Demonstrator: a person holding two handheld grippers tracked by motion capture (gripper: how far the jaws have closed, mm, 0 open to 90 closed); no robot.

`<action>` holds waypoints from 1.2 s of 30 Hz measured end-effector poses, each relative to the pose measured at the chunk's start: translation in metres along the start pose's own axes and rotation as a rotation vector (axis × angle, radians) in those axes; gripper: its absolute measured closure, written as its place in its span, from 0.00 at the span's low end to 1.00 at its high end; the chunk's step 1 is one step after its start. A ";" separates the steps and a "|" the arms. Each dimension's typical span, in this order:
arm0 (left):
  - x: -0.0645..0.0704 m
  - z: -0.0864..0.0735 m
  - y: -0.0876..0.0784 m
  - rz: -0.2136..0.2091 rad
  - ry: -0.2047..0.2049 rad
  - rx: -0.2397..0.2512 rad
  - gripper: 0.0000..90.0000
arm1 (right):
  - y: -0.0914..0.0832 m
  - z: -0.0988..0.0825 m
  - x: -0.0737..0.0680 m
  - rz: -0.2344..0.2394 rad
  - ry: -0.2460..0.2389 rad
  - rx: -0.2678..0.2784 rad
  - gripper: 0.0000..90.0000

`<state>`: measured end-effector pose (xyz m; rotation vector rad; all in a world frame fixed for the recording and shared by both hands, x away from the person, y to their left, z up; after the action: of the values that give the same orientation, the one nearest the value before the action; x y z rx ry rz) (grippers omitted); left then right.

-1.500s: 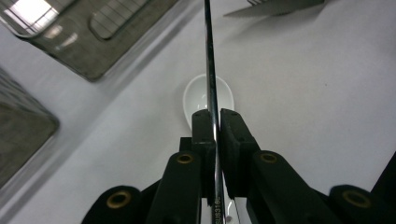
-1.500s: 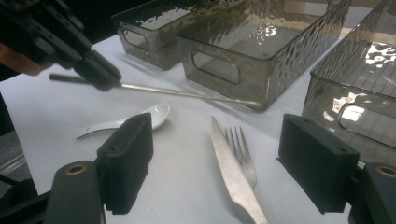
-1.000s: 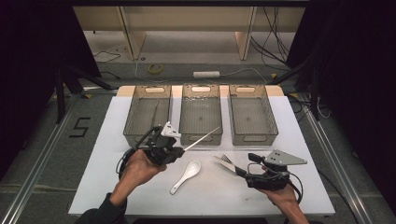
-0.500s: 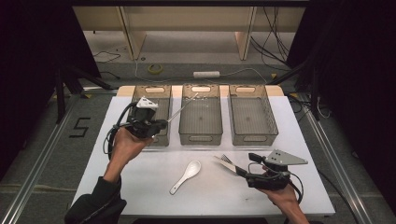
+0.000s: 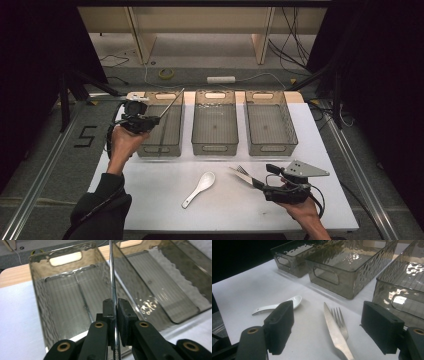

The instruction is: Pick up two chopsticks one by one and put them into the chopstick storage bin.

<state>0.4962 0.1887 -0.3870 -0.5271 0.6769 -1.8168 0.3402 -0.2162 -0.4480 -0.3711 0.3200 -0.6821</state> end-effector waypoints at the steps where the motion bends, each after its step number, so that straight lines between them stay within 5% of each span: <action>1: -0.003 0.000 0.001 0.003 -0.008 0.001 0.94 | 0.000 0.000 0.000 0.000 0.000 0.000 0.30; 19: -0.039 -0.014 0.027 0.081 -0.101 -0.006 0.94 | 0.000 0.000 0.000 0.001 0.000 -0.001 0.30; 36: -0.041 -0.028 0.045 0.103 -0.136 -0.051 0.94 | 0.000 0.000 -0.001 0.002 -0.001 -0.002 0.30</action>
<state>0.5227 0.2207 -0.4394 -0.6328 0.6466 -1.6555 0.3397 -0.2157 -0.4482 -0.3730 0.3203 -0.6792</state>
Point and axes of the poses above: each handheld gripper's, and its own axes: y roughly forward along the jaws, z roughly out of its top, x roughly to its right, the point moved 4 cm from there along y, roughly forward along the jaws, and after that the axes turned 4 degrees about z, right-handed, at the moved point
